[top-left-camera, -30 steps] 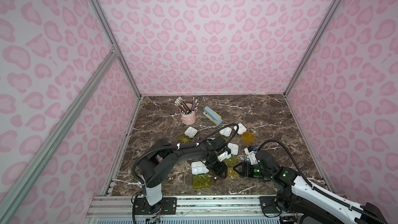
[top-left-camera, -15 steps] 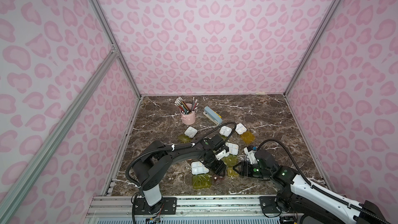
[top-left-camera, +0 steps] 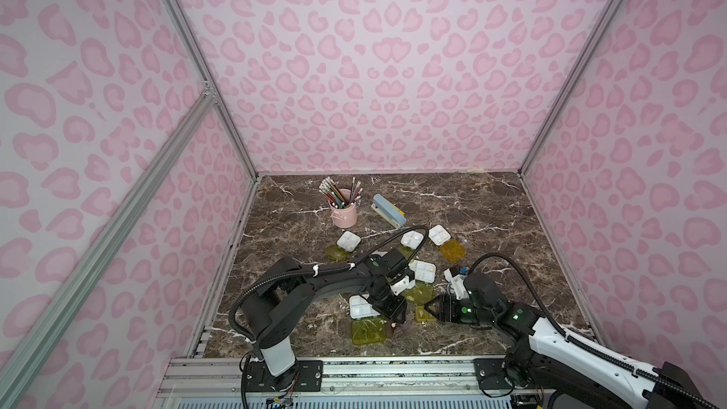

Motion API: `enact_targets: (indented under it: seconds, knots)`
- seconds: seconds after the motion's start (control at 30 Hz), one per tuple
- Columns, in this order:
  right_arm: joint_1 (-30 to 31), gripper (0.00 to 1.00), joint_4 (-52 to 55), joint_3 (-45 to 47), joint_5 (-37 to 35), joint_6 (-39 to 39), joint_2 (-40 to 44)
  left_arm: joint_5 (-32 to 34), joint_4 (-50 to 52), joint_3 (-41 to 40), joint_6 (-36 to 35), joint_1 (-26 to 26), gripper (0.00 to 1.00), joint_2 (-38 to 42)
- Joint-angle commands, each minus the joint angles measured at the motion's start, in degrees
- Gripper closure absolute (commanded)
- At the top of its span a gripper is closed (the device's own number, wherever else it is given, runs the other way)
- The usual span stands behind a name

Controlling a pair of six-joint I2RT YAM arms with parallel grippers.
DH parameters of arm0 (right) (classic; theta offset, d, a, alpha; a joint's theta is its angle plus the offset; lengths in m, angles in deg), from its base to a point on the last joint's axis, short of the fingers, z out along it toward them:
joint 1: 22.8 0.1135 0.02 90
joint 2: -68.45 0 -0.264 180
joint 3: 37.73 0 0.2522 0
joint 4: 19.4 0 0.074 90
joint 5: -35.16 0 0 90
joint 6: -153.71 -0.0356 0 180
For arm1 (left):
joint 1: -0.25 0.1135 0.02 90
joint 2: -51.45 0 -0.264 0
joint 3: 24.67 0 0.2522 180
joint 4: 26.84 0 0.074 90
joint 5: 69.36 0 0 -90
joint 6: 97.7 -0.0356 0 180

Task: Close pillboxes
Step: Close the lid on the pillbox.

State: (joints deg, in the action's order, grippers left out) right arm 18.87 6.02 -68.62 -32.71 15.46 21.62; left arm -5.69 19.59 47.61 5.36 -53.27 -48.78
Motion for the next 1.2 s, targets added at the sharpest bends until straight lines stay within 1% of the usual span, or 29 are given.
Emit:
enact_targets:
  seconds: [0.0,0.4,1.1,1.13,1.17]
  knots:
    - [0.08,0.34,-1.11,0.42,-0.42,0.35,0.24,0.09,-0.69,0.1,-0.38,0.08,0.55,-0.48]
    - [0.08,0.34,-1.53,0.68,-0.51,0.26,0.07,0.05,-0.85,0.1,-0.36,0.08,0.62,-0.68]
    - [0.17,0.35,-2.17,0.58,-0.64,0.09,-0.72,1.63,-0.45,0.71,-0.47,0.17,0.64,-0.72]
    - [0.17,0.35,-2.25,0.6,-0.68,0.09,-0.81,1.79,-0.41,0.78,-0.57,0.21,0.68,-0.67]
    - [0.16,0.35,-2.31,0.54,-0.73,0.09,-0.91,1.97,-0.31,0.92,-0.58,0.25,0.69,-0.58]
